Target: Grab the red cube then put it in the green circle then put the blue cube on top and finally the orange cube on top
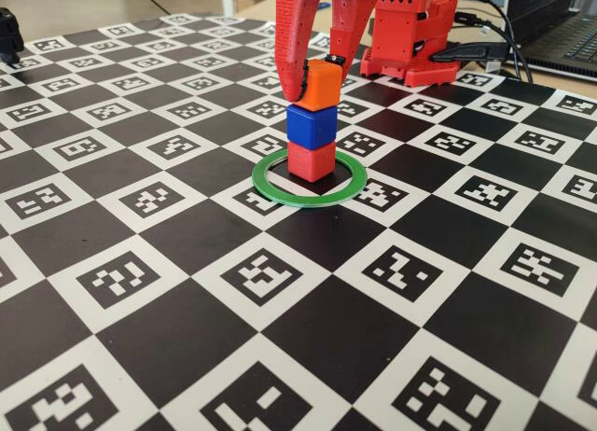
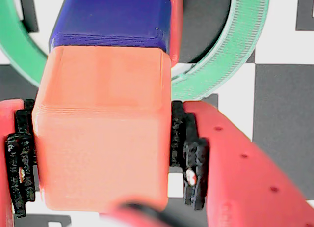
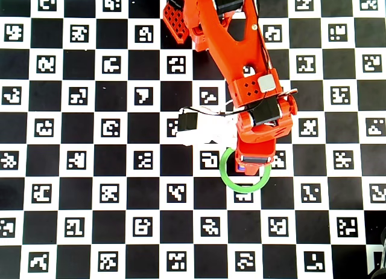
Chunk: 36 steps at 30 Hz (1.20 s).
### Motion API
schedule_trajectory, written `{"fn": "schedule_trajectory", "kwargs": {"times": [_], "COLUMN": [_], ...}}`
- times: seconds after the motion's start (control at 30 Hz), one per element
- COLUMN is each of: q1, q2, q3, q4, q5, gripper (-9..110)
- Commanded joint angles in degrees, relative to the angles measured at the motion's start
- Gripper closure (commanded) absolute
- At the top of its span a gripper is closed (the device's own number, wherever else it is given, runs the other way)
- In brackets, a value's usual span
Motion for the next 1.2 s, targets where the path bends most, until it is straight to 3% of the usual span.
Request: {"fn": "schedule_trajectory", "kwargs": {"times": [0.0, 0.4, 1.17], "q1": [0.35, 0.35, 0.35], "q2": [1.67, 2.2, 10.11], "q3": [0.0, 0.7, -0.88], "q4": [-0.7, -0.62, 5.89], "q5": [-0.79, -1.58, -2.29], "gripper": [85, 62, 56]}}
